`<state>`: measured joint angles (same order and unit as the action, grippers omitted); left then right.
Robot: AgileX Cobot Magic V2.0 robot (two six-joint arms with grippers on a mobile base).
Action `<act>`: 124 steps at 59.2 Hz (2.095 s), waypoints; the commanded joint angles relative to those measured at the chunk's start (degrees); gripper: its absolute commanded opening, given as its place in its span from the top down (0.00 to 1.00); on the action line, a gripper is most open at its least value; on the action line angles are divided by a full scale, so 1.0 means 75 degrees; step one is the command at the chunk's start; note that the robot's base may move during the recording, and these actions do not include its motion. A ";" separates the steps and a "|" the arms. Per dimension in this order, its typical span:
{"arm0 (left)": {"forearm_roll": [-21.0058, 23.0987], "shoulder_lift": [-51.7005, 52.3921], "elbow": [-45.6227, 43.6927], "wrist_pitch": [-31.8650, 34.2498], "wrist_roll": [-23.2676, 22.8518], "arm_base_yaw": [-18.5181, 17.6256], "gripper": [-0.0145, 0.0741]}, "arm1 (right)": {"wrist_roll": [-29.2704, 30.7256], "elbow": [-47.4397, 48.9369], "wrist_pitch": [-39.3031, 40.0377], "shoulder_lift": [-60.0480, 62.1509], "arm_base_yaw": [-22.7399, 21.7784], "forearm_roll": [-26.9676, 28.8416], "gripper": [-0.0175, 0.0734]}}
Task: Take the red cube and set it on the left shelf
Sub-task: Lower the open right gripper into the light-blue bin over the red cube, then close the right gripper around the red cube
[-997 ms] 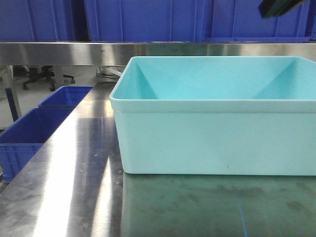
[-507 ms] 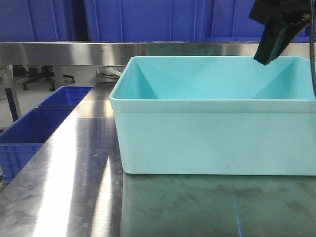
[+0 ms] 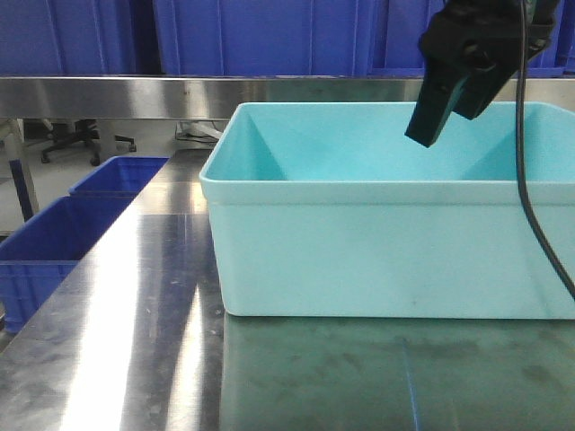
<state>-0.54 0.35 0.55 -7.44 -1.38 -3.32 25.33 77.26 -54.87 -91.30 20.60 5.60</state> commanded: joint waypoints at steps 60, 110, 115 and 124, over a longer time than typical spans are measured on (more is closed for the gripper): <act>0.0023 0.0123 0.0177 0.0670 -0.0007 -0.0049 0.72 | 0.0198 0.0260 -0.0054 -0.1028 -0.0001 -0.0237 0.14; 0.0023 0.0123 0.0177 0.0670 -0.0007 -0.0049 0.72 | 0.0191 0.0465 0.0269 -0.1484 -0.0001 -0.0439 0.61; 0.0023 0.0123 0.0177 0.0670 -0.0007 -0.0049 0.72 | 0.0174 0.0682 0.0267 -0.1395 -0.0001 -0.0399 0.77; 0.0023 0.0123 0.0177 0.0670 -0.0007 -0.0049 0.72 | 0.0174 0.0986 0.0567 -0.0975 -0.0001 0.0162 0.74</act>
<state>-0.54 0.35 0.55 -7.44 -1.38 -3.32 26.13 81.54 -53.51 -103.96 20.60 3.96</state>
